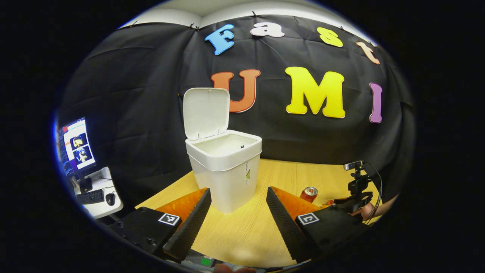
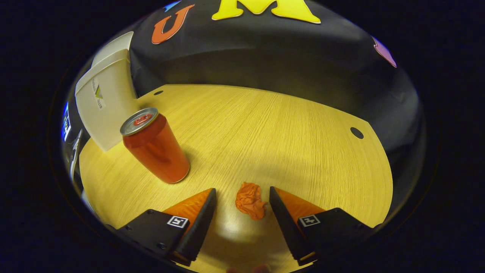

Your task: Press the lid of the desktop garbage bin to open it, pick up the crumpled paper on the desktop and throw it into the bin, then pick up the pop can on the desktop and drop it into the bin, and finally close the garbage bin lid.

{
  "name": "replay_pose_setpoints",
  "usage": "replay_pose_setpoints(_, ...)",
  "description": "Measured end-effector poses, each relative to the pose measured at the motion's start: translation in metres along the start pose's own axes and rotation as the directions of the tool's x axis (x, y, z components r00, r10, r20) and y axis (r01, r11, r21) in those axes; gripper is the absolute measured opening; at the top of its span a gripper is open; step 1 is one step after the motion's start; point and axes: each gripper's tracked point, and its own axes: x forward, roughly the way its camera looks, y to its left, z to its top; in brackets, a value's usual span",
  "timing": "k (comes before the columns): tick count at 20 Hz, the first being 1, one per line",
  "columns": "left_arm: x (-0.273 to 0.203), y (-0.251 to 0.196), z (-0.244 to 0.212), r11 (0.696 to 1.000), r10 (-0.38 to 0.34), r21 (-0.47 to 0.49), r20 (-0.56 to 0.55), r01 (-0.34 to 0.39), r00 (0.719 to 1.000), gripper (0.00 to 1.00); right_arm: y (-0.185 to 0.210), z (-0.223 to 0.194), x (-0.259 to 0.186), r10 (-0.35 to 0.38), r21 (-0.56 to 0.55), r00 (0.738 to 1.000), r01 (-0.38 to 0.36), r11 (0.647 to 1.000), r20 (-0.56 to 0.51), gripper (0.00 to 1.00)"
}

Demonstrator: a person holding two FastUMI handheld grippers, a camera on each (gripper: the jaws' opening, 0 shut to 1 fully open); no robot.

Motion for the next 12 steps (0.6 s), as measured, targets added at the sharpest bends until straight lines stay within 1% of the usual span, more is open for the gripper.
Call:
replay_pose_setpoints(1,0.001,-0.001,0.000,1.000,-0.001,-0.008,0.000,0.001,1.000,0.96,-0.002,0.002,0.000,0.001,0.015,1.000,-0.001,1.000,0.004,0.80)
replay_pose_setpoints(3,0.002,-0.004,0.000,1.000,-0.006,-0.013,-0.002,0.006,1.000,0.96,-0.001,0.000,0.002,0.018,0.015,1.000,-0.018,1.000,0.001,0.79)
replay_pose_setpoints(6,-0.001,-0.006,0.001,1.000,-0.012,0.001,0.004,0.012,1.000,0.96,0.005,-0.001,0.001,0.047,0.001,0.999,-0.047,0.999,-0.006,0.47)
replay_pose_setpoints(7,-0.002,-0.006,0.002,1.000,-0.013,0.004,0.006,0.013,1.000,0.97,0.005,0.001,0.000,0.046,0.005,0.999,-0.046,0.999,-0.008,0.31)
replay_pose_setpoints(8,-0.002,-0.004,0.003,1.000,-0.009,0.005,0.009,0.009,1.000,0.96,0.004,0.000,0.001,0.045,0.016,0.999,-0.045,0.999,-0.015,0.27)
replay_pose_setpoints(9,-0.004,-0.002,0.004,1.000,-0.005,0.005,0.014,0.005,1.000,0.96,0.003,0.004,-0.001,0.044,0.032,0.999,-0.044,0.998,-0.006,0.28)
replay_pose_setpoints(11,-0.005,0.005,0.004,1.000,0.007,0.004,0.015,-0.007,1.000,0.96,0.003,0.003,-0.001,0.042,0.057,0.999,-0.041,0.998,-0.022,0.10)
replay_pose_setpoints(12,-0.005,0.008,0.004,1.000,0.013,0.001,0.014,-0.013,1.000,0.96,0.002,0.002,-0.002,0.039,0.063,0.999,-0.037,0.997,-0.026,0.10)
